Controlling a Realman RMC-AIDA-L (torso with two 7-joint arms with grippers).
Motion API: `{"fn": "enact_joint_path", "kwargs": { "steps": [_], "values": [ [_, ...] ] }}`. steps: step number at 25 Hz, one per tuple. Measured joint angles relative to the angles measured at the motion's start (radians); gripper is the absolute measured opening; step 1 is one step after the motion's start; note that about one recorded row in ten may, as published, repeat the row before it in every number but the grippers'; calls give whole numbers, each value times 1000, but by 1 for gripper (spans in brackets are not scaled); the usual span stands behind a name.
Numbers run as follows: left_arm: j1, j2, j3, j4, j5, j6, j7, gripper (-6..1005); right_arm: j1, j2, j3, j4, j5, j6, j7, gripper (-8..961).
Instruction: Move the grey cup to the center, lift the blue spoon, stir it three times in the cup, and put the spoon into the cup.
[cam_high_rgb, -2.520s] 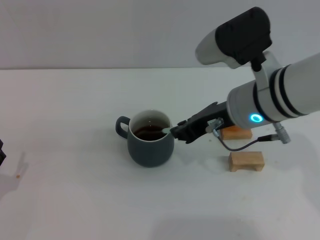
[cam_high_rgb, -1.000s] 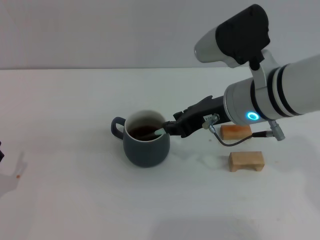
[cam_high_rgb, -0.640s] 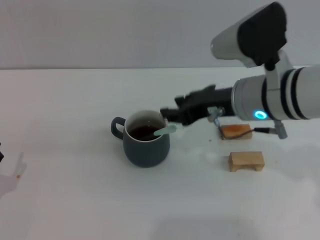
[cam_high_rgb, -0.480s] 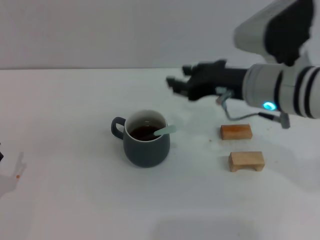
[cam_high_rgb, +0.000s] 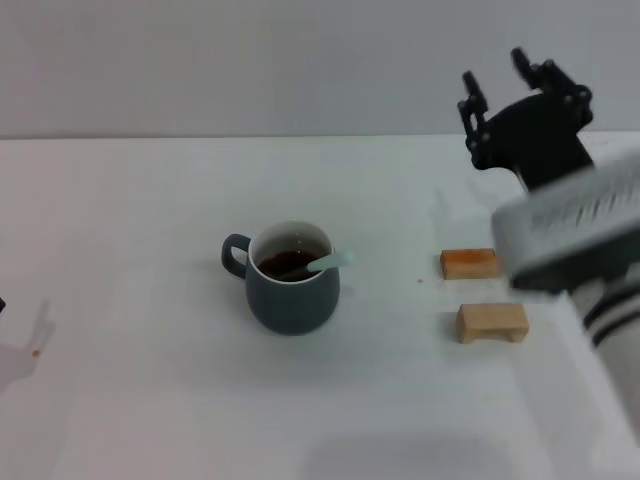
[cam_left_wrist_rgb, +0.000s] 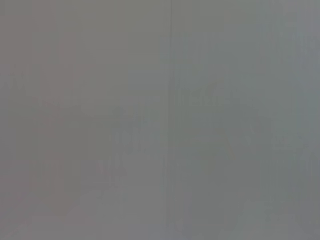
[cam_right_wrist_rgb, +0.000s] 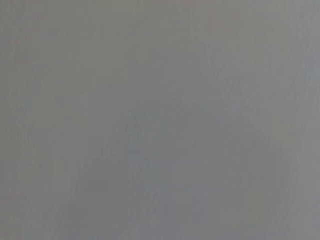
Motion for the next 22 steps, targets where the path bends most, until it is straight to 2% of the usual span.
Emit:
{"fn": "enact_joint_path", "kwargs": {
  "steps": [1, 2, 3, 5, 8, 15, 18, 22],
  "values": [
    [-3, 0, 0, 0, 0, 0, 0, 859, 15, 2, -58, -49, -31, -109, 32, 456],
    [-6, 1, -1, 0, 0, 0, -1, 859, 50, 2, -197, -180, -91, -356, 128, 456],
    [-9, 1, -1, 0, 0, 0, -1, 859, 50, 2, -197, -180, -91, -356, 128, 461],
    [-13, 1, -2, 0, -1, 0, -1, 859, 75, 3, -304, -304, -125, -569, 222, 471],
    [-15, 1, -5, 1, -2, 0, -2, 859, 75, 8, -401, -423, -96, -775, 331, 485],
    [-17, 2, -39, 7, -2, 3, -2, 859, -76, 4, -434, -422, 240, -928, 426, 520],
    [-18, 2, -49, 15, -2, 3, -2, 859, -99, 4, -451, -444, 333, -961, 502, 535],
    [-19, 2, -52, 17, -2, 2, -2, 859, -106, 5, -460, -483, 363, -964, 578, 554]
  ]
}}
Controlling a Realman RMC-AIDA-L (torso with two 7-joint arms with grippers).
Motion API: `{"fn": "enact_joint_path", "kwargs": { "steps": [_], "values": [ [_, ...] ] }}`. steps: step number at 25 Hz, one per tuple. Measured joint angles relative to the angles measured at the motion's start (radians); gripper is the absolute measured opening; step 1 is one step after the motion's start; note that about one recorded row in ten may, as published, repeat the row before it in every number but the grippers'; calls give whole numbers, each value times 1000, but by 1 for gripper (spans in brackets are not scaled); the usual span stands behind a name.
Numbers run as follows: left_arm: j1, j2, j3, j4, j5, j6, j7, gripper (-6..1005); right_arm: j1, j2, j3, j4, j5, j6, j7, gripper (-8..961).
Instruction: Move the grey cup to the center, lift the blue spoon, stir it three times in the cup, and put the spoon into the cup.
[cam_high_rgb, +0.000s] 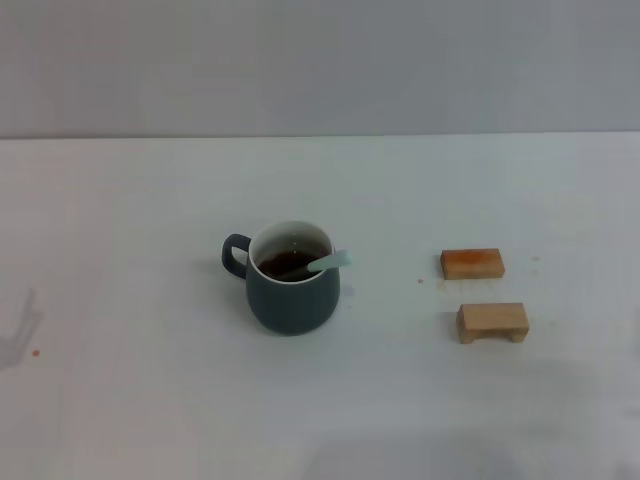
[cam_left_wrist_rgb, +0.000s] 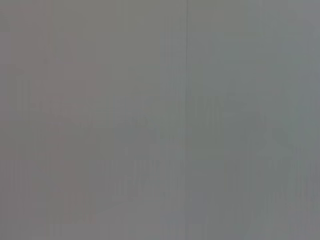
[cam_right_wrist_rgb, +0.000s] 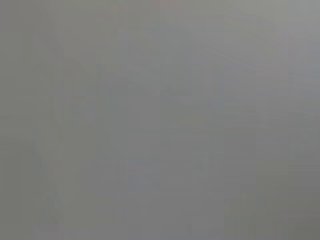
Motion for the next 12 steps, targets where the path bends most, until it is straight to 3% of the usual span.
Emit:
{"fn": "enact_joint_path", "kwargs": {
  "steps": [12],
  "values": [
    [8, 0, 9, -1, 5, -6, -16, 859, 16, 0, -78, -10, 3, 11, 25, 661]
  ]
}}
